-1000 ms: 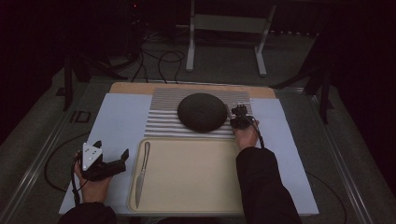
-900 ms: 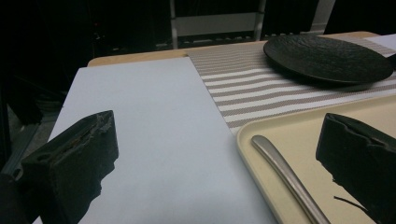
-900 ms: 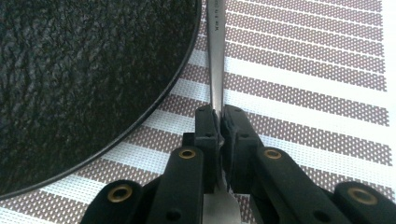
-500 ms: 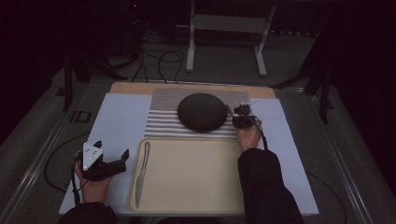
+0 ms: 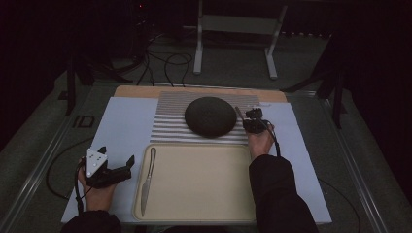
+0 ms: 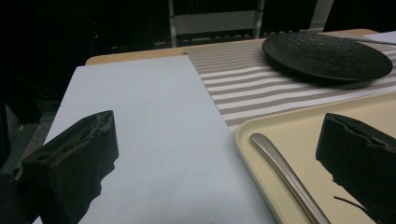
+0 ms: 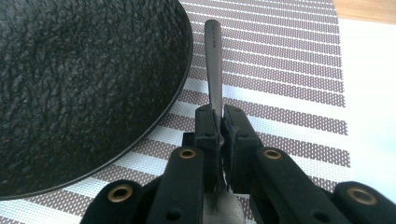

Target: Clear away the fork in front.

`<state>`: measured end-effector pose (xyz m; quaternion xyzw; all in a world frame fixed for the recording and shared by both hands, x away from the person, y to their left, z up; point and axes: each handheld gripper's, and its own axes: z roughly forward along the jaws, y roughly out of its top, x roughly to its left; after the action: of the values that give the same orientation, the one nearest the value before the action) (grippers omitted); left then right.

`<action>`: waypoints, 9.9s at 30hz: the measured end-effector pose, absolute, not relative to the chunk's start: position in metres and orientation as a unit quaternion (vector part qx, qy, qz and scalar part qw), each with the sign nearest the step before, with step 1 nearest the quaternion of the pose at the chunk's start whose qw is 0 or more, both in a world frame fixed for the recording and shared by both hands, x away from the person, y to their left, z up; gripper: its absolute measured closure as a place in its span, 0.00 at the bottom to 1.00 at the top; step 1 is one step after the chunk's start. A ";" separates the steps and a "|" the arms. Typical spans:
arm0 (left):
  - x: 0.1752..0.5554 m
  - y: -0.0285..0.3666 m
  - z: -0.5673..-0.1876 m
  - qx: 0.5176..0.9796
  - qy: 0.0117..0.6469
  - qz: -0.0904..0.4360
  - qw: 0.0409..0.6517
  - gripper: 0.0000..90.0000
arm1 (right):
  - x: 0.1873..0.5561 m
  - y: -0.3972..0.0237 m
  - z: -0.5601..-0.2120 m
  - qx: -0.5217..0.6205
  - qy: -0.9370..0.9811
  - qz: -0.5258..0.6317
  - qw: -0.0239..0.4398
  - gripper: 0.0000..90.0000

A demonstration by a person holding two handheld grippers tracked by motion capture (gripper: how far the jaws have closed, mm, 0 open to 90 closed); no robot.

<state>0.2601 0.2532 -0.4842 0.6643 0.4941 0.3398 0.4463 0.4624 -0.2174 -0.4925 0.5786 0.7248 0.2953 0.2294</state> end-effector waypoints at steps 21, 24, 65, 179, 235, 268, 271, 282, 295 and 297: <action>0.261 0.253 -0.485 0.666 0.495 0.338 0.445 0.00 | 0.444 -0.224 -0.480 0.548 0.729 0.342 0.227 0.95; 0.261 0.252 -0.485 0.666 0.495 0.338 0.444 0.00 | 0.437 -0.223 -0.480 0.540 0.730 0.353 0.227 0.95; 0.284 0.223 -0.460 0.696 0.461 0.301 0.460 0.00 | 0.382 -0.217 -0.448 0.453 0.748 0.430 0.224 0.95; 0.371 0.093 -0.413 0.705 0.429 0.044 0.564 0.98 | 0.341 -0.132 -0.434 0.327 0.769 0.510 0.205 0.41; 0.371 0.156 -0.406 0.708 0.453 0.082 0.536 0.98 | 0.345 -0.209 -0.446 0.403 0.757 0.454 0.241 0.10; 0.364 0.180 -0.406 0.723 0.454 0.057 0.517 0.98 | 0.287 -0.289 -0.483 0.444 0.701 0.469 0.302 0.11; 0.362 0.182 -0.407 0.727 0.453 0.054 0.513 0.98 | 0.287 -0.290 -0.483 0.446 0.699 0.470 0.302 0.11; 0.354 0.188 -0.417 0.733 0.453 0.029 0.506 0.97 | 0.288 -0.291 -0.486 0.449 0.699 0.470 0.298 0.11; 0.341 0.192 -0.436 0.744 0.462 0.004 0.483 0.97 | 0.288 -0.292 -0.488 0.450 0.702 0.467 0.295 0.11; 0.338 0.193 -0.440 0.746 0.462 -0.002 0.480 0.97 | 0.288 -0.292 -0.488 0.449 0.702 0.466 0.296 0.11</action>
<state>0.3378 0.1932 -0.4398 0.7461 0.4616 -0.0023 0.4799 0.2885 -0.2916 -0.4882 0.4495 0.7021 0.4663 0.2960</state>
